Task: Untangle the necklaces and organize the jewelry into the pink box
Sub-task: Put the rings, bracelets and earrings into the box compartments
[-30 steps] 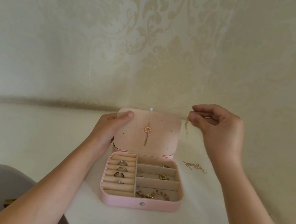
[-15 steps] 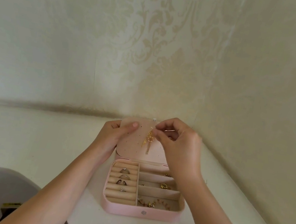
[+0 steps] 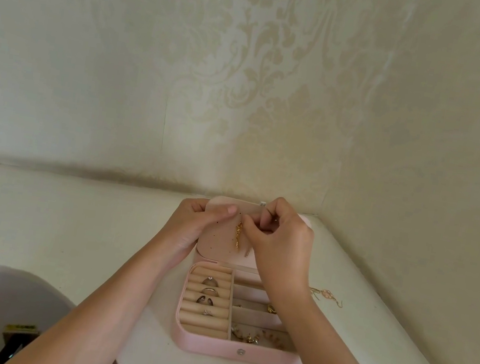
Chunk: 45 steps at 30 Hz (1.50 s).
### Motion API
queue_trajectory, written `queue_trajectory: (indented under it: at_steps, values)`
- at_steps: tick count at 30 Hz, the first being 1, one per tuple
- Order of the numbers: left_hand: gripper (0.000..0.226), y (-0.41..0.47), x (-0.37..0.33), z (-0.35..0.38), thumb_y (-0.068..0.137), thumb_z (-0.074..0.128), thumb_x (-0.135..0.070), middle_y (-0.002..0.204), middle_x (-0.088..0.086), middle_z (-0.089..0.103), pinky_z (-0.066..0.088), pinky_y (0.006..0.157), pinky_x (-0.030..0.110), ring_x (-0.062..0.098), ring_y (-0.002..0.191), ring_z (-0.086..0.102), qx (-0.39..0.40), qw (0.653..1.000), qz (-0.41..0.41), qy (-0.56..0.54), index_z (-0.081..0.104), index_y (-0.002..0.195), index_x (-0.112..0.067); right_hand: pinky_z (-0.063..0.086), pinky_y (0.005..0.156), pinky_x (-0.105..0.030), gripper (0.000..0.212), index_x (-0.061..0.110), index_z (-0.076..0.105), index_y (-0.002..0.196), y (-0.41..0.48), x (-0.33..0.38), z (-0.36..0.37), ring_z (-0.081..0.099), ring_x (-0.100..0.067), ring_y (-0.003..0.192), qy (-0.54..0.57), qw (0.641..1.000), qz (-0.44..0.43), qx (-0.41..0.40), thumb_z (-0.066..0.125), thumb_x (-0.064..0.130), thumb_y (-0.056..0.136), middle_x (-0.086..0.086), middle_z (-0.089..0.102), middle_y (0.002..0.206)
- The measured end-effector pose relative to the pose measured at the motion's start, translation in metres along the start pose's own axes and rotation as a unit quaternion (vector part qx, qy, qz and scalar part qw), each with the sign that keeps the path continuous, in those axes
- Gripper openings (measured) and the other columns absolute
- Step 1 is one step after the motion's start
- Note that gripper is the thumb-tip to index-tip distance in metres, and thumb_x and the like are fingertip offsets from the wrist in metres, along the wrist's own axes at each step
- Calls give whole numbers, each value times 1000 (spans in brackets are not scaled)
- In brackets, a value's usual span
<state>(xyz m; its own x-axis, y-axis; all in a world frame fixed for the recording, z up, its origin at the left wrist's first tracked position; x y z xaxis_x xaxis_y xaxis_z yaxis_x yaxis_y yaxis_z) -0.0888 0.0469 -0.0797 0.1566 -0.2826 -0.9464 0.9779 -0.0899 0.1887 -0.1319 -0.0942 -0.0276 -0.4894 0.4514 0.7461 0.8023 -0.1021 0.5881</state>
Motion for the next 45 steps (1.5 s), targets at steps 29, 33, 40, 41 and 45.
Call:
queue_trajectory:
  at_steps: [29,33,40,41,45]
  values:
    - [19,3,3,0,63,76,-20,85,12,73,53,70,27,20,80,69,36,999,6,15,77,81,-12,36,46,-16,39,14,35,57,0,3,11,39,-5,45,49,999,-9,-7,63,-3,78,7,41,49]
    - [31,1,2,1,56,79,-28,86,13,73,53,71,27,21,81,69,36,999,9,17,77,82,-11,37,48,-15,40,14,34,56,0,3,10,41,-4,48,49,999,-13,-12,62,-4,78,6,40,49]
    - [32,1,2,0,60,80,-30,92,17,73,53,75,30,23,84,69,31,999,6,21,77,85,-11,36,48,-15,42,18,35,55,-1,5,10,46,-10,50,21,999,-24,-28,65,0,78,7,43,50]
    - [28,1,3,0,63,79,-26,93,18,72,53,76,32,23,85,68,30,999,3,22,77,86,-10,36,48,-13,42,20,36,55,-1,5,10,45,-7,50,13,999,-24,-31,67,2,78,9,43,49]
    - [22,-1,3,2,68,75,-22,94,19,72,53,76,31,24,86,68,34,999,-1,22,77,86,-12,38,49,-12,41,20,41,57,0,2,10,46,-4,50,23,1000,-4,-18,74,9,78,11,46,48]
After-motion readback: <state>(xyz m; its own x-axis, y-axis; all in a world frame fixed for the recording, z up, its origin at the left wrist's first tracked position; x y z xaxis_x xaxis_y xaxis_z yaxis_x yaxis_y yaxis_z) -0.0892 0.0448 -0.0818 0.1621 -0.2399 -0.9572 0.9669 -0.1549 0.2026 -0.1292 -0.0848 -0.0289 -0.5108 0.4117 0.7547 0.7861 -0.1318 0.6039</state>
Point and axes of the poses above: each hand's wrist, its own y-axis towards the middle knuckle, its own z-axis out of the palm, x = y × z, the point moved 8 cm from there along y, towards the middle knuckle
